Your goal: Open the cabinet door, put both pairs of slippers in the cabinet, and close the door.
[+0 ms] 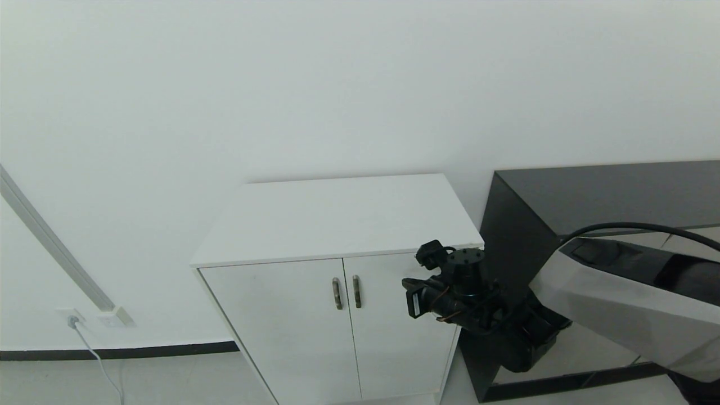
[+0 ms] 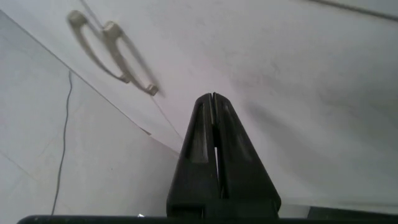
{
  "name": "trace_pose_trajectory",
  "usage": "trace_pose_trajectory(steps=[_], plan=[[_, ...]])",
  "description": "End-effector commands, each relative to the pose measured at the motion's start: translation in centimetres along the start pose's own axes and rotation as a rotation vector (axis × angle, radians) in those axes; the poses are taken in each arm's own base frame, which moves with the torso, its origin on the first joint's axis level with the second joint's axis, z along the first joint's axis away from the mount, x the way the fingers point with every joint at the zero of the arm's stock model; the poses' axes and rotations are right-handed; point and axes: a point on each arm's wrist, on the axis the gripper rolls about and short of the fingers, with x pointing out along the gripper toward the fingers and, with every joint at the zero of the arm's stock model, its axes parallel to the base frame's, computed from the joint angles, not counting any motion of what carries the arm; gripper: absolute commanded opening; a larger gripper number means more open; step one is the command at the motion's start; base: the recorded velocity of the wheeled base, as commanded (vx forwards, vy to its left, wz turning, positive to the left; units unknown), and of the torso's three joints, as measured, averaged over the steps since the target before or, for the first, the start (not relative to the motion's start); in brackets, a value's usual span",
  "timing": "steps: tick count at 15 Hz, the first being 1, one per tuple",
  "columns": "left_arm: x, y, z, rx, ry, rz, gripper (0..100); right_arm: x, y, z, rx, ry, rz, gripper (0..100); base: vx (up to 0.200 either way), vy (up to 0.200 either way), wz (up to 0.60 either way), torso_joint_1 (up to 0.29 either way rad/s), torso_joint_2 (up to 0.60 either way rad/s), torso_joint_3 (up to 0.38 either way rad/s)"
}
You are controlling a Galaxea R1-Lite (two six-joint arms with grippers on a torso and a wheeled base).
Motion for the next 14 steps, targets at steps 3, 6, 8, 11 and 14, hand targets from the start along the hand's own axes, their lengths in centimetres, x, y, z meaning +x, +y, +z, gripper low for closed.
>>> trace_pose_trajectory(steps=[3, 6, 8, 11, 14], plan=[[0.0, 0.0, 0.0, 0.0, 0.002, 0.001, 0, -7.8, 0.4, 4.7, -0.001, -0.08, -0.045, 0, 0.0, 0.0, 0.0, 0.0, 0.0, 0.0], [0.0, 0.0, 0.0, 0.0, 0.002, 0.001, 0, -13.7, -0.7, 6.2, 0.007, -0.114, -0.098, 0, 0.0, 0.0, 0.0, 0.0, 0.0, 0.0], [0.0, 0.0, 0.0, 0.0, 0.002, 0.001, 0, -17.4, -1.4, 6.5, 0.013, -0.14, -0.131, 0, 0.0, 0.0, 0.0, 0.0, 0.0, 0.0], [0.0, 0.0, 0.0, 0.0, 0.002, 0.002, 0, -21.6, -3.1, 6.4, 0.025, -0.169, -0.211, 0, 0.0, 0.0, 0.0, 0.0, 0.0, 0.0], [0.0, 0.0, 0.0, 0.0, 0.002, 0.002, 0, -24.9, -5.1, 5.5, 0.041, -0.172, -0.332, 0, 0.0, 0.0, 0.0, 0.0, 0.0, 0.0]])
